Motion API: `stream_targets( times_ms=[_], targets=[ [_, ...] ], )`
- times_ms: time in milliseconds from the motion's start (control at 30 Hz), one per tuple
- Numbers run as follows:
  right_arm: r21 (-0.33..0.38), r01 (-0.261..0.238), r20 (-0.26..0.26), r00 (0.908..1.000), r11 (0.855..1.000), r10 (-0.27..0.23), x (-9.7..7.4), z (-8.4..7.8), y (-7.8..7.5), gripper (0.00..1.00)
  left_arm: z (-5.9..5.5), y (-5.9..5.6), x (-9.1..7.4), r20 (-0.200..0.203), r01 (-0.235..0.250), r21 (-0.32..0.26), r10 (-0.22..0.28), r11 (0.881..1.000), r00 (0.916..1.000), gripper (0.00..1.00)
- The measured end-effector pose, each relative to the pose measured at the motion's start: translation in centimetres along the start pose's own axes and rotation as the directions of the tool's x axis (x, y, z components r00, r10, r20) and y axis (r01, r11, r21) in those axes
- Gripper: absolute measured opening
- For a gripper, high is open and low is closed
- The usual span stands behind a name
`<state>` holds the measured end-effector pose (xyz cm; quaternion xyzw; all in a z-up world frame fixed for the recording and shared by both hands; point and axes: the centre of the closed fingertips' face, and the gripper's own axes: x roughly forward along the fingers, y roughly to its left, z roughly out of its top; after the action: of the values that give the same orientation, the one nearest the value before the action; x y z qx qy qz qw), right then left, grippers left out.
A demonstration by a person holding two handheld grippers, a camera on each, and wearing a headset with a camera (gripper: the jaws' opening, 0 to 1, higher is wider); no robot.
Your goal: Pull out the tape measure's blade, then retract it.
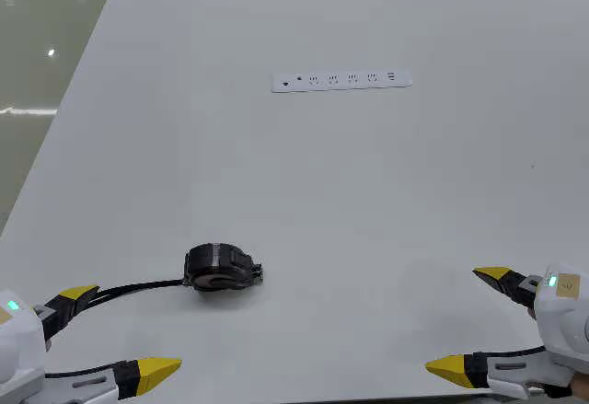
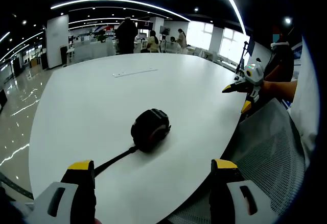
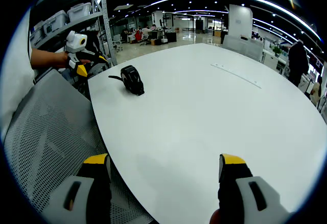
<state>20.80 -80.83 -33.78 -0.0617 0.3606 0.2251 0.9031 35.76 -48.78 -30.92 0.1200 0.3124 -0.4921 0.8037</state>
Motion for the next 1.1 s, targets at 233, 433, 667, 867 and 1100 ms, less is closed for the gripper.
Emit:
stream_targets(
  times_ms=[233,433,667,867,1100],
  targets=[
    [0.000,0.000,0.003,1.0000,1.000,0.000,-0.02,0.05,0.03,0.89,0.00,-0.08,-0.05,-0.001,0.003,0.006,-0.003,1.000,1.0000,0.90],
    [0.001,0.002,0.007,1.0000,1.000,-0.002,-0.07,0.15,-0.02,0.89,-0.01,-0.07,-0.09,-0.004,0.005,0.009,-0.005,1.000,1.0000,0.90],
    [0.003,0.004,0.007,1.0000,1.000,-0.004,-0.15,0.15,-0.09,0.89,0.08,-0.16,-0.05,-0.005,0.009,0.009,-0.009,1.000,0.9999,0.89],
    [0.006,0.000,0.011,0.9999,1.000,0.000,-0.15,0.21,-0.11,0.88,0.24,-0.32,0.10,-0.003,0.013,0.017,-0.013,1.000,0.9999,0.88],
    [0.003,-0.002,0.009,1.0000,1.000,0.002,-0.15,0.23,-0.18,0.87,0.39,-0.26,0.12,-0.001,0.015,0.014,-0.015,1.000,0.9999,0.88]
  ],
)
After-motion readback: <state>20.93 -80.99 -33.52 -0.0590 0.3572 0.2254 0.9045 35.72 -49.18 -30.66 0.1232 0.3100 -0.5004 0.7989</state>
